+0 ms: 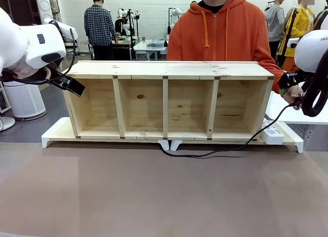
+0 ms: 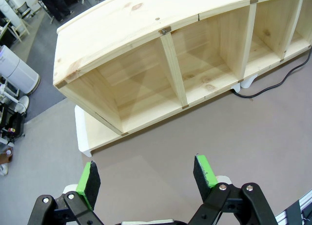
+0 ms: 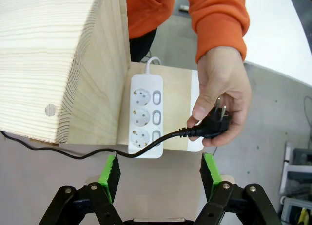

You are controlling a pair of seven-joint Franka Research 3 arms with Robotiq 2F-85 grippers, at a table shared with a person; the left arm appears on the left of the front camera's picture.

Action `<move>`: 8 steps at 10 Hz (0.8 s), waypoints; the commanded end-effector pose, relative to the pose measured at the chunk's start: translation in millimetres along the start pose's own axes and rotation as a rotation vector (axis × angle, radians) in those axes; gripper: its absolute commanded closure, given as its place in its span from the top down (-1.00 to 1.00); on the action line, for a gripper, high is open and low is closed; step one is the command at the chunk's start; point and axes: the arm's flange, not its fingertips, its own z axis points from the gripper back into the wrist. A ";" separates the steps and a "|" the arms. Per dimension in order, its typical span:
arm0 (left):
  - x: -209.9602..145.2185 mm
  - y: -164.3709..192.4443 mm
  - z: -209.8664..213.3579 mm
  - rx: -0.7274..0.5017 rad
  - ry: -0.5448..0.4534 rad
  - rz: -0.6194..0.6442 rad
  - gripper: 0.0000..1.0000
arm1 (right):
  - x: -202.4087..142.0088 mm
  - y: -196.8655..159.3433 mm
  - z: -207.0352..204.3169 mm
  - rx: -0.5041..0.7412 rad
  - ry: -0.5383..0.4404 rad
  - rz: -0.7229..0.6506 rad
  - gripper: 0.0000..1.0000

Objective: Perform cable management.
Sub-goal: Release the Power Cable when the human grasps it.

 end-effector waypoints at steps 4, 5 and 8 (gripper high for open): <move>0.4 -0.5 -1.7 0.002 -0.011 -0.002 1.00 | -0.7 -0.5 -0.8 0.002 0.003 -0.004 0.70; 0.4 -0.5 -1.7 0.002 -0.011 -0.002 1.00 | -0.7 -0.5 -0.8 0.002 0.003 -0.004 0.70; 0.4 -0.5 -1.7 0.002 -0.011 -0.002 1.00 | -0.7 -0.5 -0.8 0.002 0.003 -0.004 0.70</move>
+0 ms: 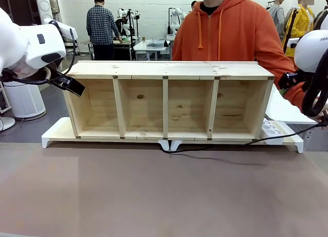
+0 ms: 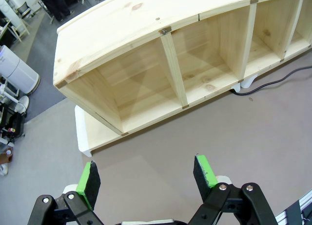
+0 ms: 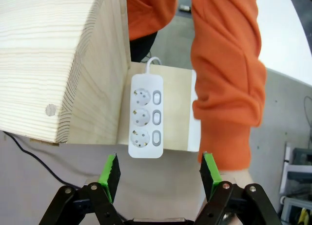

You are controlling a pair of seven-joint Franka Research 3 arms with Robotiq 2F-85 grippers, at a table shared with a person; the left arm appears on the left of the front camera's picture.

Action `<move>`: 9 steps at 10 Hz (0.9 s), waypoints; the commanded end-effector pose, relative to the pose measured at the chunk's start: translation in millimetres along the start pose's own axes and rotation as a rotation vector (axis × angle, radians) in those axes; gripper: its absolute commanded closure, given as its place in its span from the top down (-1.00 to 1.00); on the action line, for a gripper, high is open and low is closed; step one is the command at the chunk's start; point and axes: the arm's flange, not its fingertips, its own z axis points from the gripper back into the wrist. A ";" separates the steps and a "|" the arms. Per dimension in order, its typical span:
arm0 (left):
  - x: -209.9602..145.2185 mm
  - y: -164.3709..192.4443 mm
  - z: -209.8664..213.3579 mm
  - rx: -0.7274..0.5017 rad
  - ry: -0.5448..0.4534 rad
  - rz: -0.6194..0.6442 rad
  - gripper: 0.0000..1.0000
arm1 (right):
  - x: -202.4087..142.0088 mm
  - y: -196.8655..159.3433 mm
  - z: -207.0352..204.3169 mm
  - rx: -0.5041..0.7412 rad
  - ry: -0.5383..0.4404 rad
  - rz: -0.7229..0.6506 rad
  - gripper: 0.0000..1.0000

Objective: Perform cable management.
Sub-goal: Release the Power Cable when the human grasps it.

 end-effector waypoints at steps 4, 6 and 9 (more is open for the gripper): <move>0.4 -0.5 -1.7 0.002 -0.011 -0.002 1.00 | -0.7 -0.5 -0.8 0.002 0.003 -0.004 0.70; 0.4 -0.5 -1.7 0.002 -0.011 -0.002 1.00 | -0.7 -0.5 -0.8 0.002 0.003 -0.004 0.70; 0.4 -0.5 -1.7 0.002 -0.011 -0.002 1.00 | -0.7 -0.5 -0.8 0.002 0.003 -0.004 0.70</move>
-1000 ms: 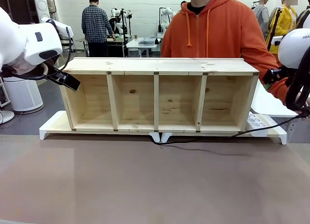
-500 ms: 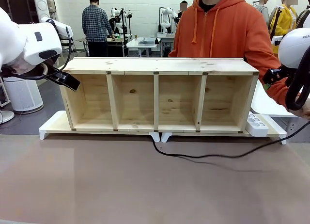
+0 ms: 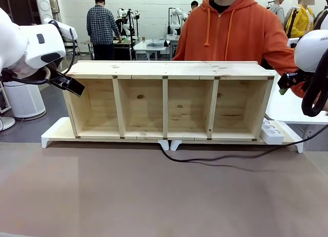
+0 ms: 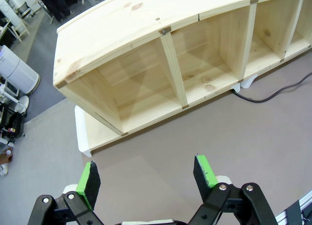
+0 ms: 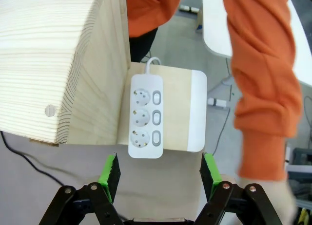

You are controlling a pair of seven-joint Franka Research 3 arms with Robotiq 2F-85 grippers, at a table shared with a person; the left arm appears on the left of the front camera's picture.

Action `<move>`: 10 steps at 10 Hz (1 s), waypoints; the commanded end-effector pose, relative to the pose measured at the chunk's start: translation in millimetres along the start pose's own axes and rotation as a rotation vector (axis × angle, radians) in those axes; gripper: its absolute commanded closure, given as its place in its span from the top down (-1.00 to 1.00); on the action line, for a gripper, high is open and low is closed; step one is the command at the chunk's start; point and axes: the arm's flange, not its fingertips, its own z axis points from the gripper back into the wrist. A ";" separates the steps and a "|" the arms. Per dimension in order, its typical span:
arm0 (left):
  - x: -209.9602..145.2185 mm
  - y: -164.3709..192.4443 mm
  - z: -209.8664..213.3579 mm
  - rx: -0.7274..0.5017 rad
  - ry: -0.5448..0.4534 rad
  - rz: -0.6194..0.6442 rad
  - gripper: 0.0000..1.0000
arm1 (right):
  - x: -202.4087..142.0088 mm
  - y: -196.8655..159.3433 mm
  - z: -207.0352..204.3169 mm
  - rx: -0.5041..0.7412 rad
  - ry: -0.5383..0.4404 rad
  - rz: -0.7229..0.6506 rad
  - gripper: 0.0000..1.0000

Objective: Perform cable management.
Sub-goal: Release the Power Cable when the human grasps it.

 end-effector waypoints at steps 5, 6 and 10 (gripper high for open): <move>0.4 -0.5 -1.7 0.002 -0.011 -0.002 1.00 | -0.7 -0.5 -0.8 0.002 0.003 -0.004 0.70; 0.4 -0.5 -1.7 0.002 -0.011 -0.002 1.00 | -0.7 -0.5 -0.8 0.002 0.003 -0.004 0.70; 0.4 -0.5 -1.7 0.002 -0.011 -0.002 1.00 | -0.7 -0.5 -0.8 0.002 0.003 -0.004 0.70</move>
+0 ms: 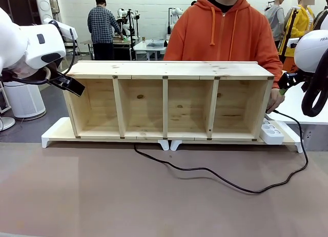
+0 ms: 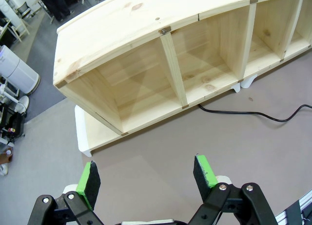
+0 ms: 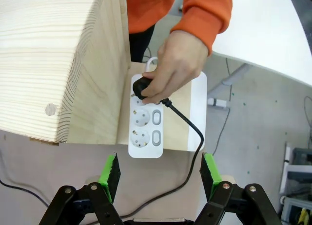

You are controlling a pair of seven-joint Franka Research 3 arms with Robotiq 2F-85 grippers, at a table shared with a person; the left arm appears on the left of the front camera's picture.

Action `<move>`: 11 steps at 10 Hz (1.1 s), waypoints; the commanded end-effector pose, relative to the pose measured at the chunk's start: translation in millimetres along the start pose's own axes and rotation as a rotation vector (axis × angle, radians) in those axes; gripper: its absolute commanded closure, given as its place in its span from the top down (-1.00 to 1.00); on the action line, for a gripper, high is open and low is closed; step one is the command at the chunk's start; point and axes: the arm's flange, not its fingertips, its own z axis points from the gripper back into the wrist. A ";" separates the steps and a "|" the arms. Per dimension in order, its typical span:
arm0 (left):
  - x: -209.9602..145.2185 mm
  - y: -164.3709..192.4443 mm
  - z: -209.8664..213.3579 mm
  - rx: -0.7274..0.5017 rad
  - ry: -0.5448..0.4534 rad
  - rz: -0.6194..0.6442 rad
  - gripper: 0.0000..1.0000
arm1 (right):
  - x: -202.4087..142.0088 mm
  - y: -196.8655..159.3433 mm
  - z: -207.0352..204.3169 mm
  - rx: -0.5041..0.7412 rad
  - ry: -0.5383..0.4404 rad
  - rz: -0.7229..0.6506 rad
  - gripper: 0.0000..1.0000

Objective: Perform cable management.
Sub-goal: Release the Power Cable when the human grasps it.

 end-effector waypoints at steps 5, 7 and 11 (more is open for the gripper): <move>0.4 -0.5 -1.7 0.002 -0.011 -0.002 1.00 | -0.7 -0.5 -0.8 0.002 0.003 -0.004 0.70; 0.4 -0.5 -1.7 0.002 -0.011 -0.002 1.00 | -0.7 -0.5 -0.8 0.002 0.003 -0.004 0.70; 0.4 -0.5 -1.7 0.002 -0.011 -0.002 1.00 | -0.7 -0.5 -0.8 0.002 0.003 -0.004 0.70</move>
